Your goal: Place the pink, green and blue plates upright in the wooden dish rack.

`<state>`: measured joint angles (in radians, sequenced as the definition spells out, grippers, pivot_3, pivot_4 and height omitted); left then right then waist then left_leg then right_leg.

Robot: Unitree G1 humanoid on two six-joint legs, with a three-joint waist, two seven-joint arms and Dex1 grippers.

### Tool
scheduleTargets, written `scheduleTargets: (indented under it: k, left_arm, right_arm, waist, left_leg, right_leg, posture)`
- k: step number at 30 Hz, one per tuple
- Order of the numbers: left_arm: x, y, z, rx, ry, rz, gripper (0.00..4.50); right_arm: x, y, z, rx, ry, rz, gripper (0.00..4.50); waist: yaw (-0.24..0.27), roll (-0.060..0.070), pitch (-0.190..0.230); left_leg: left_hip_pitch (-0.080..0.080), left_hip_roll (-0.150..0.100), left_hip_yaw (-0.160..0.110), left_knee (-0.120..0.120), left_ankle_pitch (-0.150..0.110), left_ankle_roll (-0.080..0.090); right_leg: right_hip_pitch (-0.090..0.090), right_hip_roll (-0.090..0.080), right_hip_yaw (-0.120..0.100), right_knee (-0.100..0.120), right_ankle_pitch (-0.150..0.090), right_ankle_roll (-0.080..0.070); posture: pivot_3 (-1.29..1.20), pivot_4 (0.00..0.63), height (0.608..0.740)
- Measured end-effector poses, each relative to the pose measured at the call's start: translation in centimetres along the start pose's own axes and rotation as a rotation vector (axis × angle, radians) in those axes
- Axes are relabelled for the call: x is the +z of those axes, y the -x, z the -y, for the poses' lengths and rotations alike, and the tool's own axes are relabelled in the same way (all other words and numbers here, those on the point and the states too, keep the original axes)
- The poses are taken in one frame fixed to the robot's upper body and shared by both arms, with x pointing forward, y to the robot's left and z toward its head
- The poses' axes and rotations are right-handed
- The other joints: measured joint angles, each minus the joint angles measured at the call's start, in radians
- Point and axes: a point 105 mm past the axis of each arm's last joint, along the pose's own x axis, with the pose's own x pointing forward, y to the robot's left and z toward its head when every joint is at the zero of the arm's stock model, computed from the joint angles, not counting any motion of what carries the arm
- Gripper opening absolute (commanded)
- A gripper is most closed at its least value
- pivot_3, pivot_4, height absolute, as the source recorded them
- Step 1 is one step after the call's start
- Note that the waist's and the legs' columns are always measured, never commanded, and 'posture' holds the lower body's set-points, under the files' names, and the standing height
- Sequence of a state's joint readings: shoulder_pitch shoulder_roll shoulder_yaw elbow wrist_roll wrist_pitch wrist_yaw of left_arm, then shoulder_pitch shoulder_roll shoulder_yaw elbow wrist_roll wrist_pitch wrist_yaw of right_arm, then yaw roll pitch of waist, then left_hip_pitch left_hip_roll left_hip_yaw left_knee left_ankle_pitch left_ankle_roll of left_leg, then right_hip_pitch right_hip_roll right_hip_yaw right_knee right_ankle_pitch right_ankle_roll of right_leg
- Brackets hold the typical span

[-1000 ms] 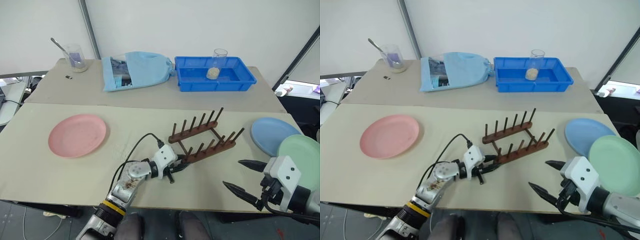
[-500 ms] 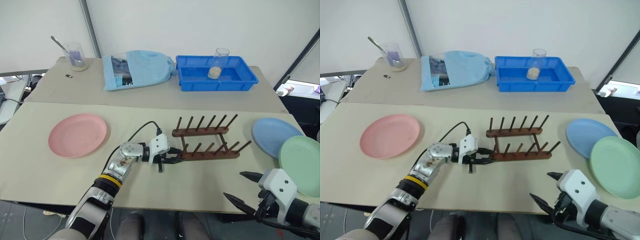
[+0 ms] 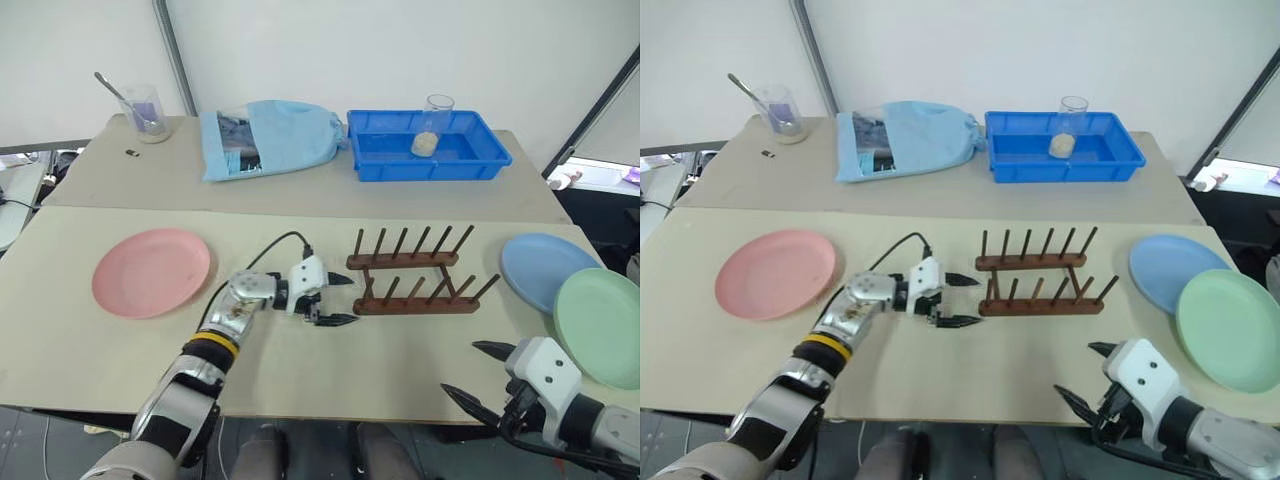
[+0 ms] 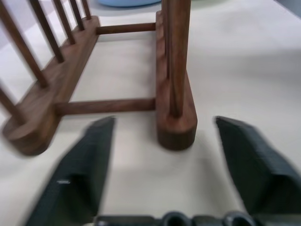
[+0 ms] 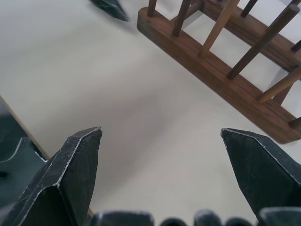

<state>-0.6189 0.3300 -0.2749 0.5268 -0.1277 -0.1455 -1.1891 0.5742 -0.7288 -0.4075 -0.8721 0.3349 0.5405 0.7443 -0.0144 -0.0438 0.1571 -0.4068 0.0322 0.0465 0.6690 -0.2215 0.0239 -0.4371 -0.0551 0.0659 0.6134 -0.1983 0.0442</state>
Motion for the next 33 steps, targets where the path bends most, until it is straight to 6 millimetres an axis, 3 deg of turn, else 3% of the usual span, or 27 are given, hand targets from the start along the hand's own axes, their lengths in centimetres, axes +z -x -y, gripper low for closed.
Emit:
scheduleTargets:
  k: [3, 7, 12, 13, 17, 23, 33]
  left_arm:
    - [0.8, 2.4, 0.2, 0.024, 0.02, -0.007, 4.08]
    - [2.8, 2.9, 3.1, -0.035, 0.077, 0.023, 2.27]
    - [3.3, 0.4, 6.2, -0.027, 0.132, 0.033, 0.17]
    - [3.1, -0.2, 6.5, -0.009, 0.133, 0.026, 0.0]
    - [2.0, -2.1, 6.1, 0.102, 0.111, -0.033, 0.0]
    - [0.1, -4.3, 4.8, 0.218, 0.079, -0.097, 0.0]
    - [0.4, -5.6, 1.5, 0.329, 0.009, -0.106, 0.0]
  right_arm:
    - [-0.4, -0.4, 0.8, 0.003, 0.03, -0.031, 4.5]
    - [-0.9, -1.3, 2.6, -0.001, 0.054, -0.062, 3.24]
    - [-1.5, -2.5, 4.3, 0.031, 0.101, -0.114, 1.61]
    - [-1.7, -2.8, 4.5, 0.035, 0.104, -0.126, 1.27]
    - [-2.4, -4.1, 5.4, 0.04, 0.112, -0.162, 0.03]
    - [-3.0, -6.2, 7.1, 0.006, 0.153, -0.186, 0.03]
    - [-2.3, -8.8, 9.5, -0.075, 0.197, -0.149, 0.03]
  waist:
    - [0.001, 0.0, 0.0]
    - [0.002, 0.001, -0.001]
    - [0.009, 0.001, -0.001]
    - [0.01, 0.001, -0.001]
    - [0.009, 0.001, -0.001]
    - [0.006, 0.001, -0.001]
    - [0.004, 0.002, -0.001]
  left_leg:
    - [0.0, 0.001, 0.0, 0.0, 0.0, 0.0]
    - [0.001, 0.0, 0.001, 0.0, 0.0, 0.0]
    - [0.001, -0.002, 0.001, 0.002, 0.0, 0.0]
    - [0.001, -0.002, 0.001, 0.002, 0.0, 0.0]
    - [0.001, -0.002, 0.0, 0.004, 0.0, 0.0]
    - [0.0, -0.002, 0.0, 0.007, 0.0, 0.0]
    - [0.0, -0.002, 0.001, 0.008, 0.0, 0.0]
  right_leg:
    - [0.0, -0.001, 0.0, 0.0, 0.0, 0.0]
    - [0.001, -0.003, 0.001, 0.0, 0.0, 0.0]
    - [0.001, -0.003, 0.001, -0.001, 0.001, 0.001]
    - [0.001, -0.003, 0.001, -0.001, 0.001, 0.002]
    - [0.002, -0.001, 0.001, 0.0, 0.002, 0.001]
    - [0.002, 0.0, 0.001, 0.0, 0.003, 0.001]
    - [0.002, 0.0, 0.002, 0.0, 0.006, 0.004]
  posture:
    - [0.0, 0.15, 0.74]
    - [0.0, 0.15, 0.74]
    - [0.0, 0.15, 0.74]
    - [0.0, 0.15, 0.74]
    - [0.0, 0.15, 0.74]
    - [0.0, 0.15, 0.74]
    - [0.0, 0.15, 0.74]
